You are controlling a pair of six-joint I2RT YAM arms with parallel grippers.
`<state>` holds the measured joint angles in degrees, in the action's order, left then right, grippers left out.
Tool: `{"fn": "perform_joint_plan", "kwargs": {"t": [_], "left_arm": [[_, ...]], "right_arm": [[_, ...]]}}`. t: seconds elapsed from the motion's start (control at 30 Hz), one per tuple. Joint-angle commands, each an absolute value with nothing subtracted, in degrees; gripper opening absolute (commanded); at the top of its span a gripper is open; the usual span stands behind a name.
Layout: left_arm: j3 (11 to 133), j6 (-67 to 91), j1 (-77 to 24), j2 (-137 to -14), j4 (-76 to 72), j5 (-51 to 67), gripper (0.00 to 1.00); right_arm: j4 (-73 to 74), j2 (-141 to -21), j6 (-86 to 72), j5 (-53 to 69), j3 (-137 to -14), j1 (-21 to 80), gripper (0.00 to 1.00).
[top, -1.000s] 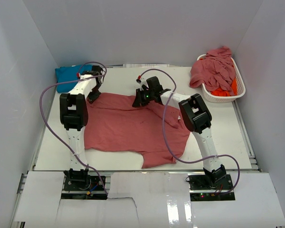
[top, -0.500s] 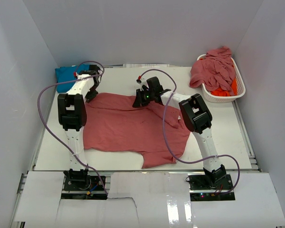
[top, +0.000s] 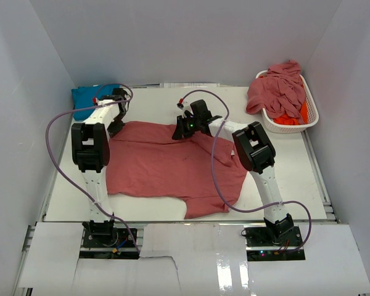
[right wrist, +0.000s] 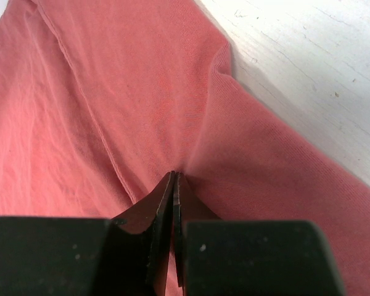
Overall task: Fold and stack the t-shirts
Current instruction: Fold the flattened tshirt in 1/3 of the way
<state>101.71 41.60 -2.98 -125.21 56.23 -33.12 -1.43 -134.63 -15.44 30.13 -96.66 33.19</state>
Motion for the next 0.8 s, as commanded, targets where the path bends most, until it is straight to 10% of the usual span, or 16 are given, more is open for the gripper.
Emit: {"fn": "perform_joint_plan", "kwargs": {"t": [0.0,0.2,0.77], "left_arm": [[100.2,41.8,-2.3,-119.1,55.2,-33.1,0.06],[98.6,42.2,-1.1,-117.0,54.3,-33.9,0.45],[90.3,29.4,4.7,-105.2,30.5,-10.5,0.45]], "right_arm": [[1.7,-132.6,-14.5,29.4,-96.9,33.7,0.08],[1.7,-132.5,-14.2,29.2,-96.3,33.6,0.08],[4.8,-123.1,-13.1,25.8,-96.4,33.6,0.08]]}}
